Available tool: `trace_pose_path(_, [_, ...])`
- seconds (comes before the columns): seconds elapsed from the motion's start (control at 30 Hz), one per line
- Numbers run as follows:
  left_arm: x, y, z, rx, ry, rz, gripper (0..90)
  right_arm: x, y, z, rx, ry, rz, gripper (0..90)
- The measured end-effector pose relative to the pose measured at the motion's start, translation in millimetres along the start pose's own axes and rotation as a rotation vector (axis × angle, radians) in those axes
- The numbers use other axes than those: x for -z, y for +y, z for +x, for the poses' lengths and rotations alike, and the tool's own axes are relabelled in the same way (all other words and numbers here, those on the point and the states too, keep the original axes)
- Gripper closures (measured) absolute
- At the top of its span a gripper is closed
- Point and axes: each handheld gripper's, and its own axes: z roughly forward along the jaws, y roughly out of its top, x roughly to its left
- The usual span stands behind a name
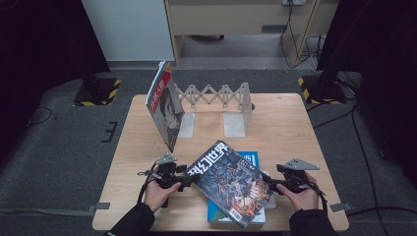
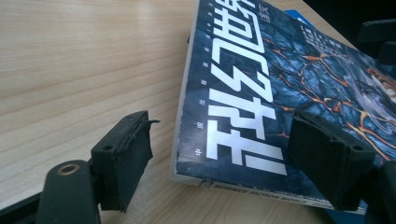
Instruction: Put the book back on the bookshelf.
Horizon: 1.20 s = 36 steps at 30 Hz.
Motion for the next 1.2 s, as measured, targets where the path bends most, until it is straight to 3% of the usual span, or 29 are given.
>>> trace_pose_path(0.23, [-7.1, -1.3, -1.3, 0.033, -0.061, 0.018, 19.8, -6.9, -0.3, 5.7, 0.018, 0.020, 0.022, 27.4])
trace_pose_path(0.57, [-14.6, -0.5, 1.4, 0.097, -0.128, 0.044, 19.1, -9.3, -1.5, 6.0, -0.004, 0.030, 0.016, 26.9])
trace_pose_path(0.77, [0.3, 8.2, -0.9, 0.107, -0.116, 0.029, 35.4, -9.7, -2.2, 5.1, -0.005, 0.029, 0.014, 26.6])
trace_pose_path(0.93, [14.1, 15.5, -7.7, 0.148, -0.165, -0.052, 47.0, -9.3, -2.7, 4.5, -0.015, 0.020, 0.012, 26.7])
trace_pose_path(1.07, [11.0, 15.7, -7.6, 0.152, -0.145, -0.029, 48.1, -9.4, -2.9, 4.5, -0.016, 0.021, 0.011, 26.7])
trace_pose_path(1.2, [2.5, 15.0, -5.2, 0.174, -0.191, 0.022, 47.6, -10.5, -3.3, 4.4, -0.010, 0.025, 0.005, 26.7])
